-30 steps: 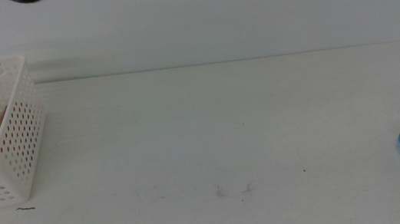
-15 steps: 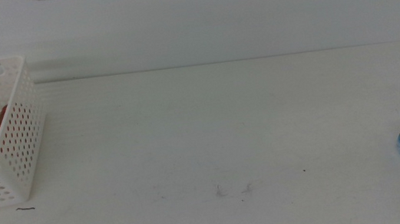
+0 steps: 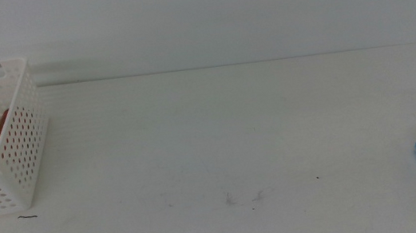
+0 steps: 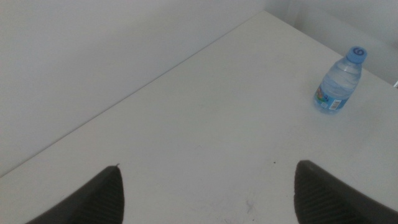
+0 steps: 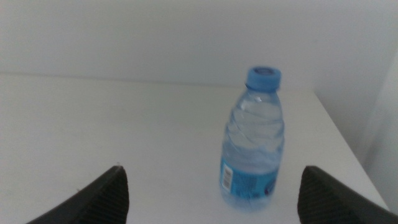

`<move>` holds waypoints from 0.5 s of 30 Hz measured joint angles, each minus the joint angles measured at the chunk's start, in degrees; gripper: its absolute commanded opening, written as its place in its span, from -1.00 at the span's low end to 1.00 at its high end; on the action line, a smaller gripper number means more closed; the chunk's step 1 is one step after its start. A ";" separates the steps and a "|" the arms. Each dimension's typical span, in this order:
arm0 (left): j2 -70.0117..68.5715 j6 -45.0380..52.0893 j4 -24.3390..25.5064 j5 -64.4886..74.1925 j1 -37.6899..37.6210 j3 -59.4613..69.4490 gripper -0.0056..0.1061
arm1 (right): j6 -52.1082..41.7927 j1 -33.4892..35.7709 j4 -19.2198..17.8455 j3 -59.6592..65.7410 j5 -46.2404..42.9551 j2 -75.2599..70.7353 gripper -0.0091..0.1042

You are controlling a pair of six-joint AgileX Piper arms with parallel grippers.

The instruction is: Use arms to grab the bottles and put them into the dustbin to the left of the table.

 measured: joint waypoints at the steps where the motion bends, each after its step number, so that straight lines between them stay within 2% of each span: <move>1: 0.00 0.00 -0.02 0.00 0.00 0.00 0.78 | 3.82 0.00 -2.88 0.00 -0.35 1.40 0.72; 3: 0.00 0.00 0.03 -0.13 0.00 0.00 0.78 | 11.73 0.00 -10.51 0.00 -1.68 5.53 0.72; 6: 0.00 0.00 0.25 -0.41 0.00 0.00 0.78 | 19.58 0.00 -18.81 0.09 -4.59 11.93 0.72; 8: 0.00 0.00 0.39 -0.62 -0.09 0.00 0.78 | 22.12 0.00 -22.38 0.09 -7.02 16.34 0.72; 10: 0.00 0.00 0.48 -0.85 -0.09 0.00 0.78 | 23.32 0.00 -24.14 0.09 -8.96 19.85 0.72; 15: 0.00 0.00 0.63 -2.41 -0.09 0.00 0.78 | 23.88 -0.12 -25.00 0.09 -12.34 24.56 0.72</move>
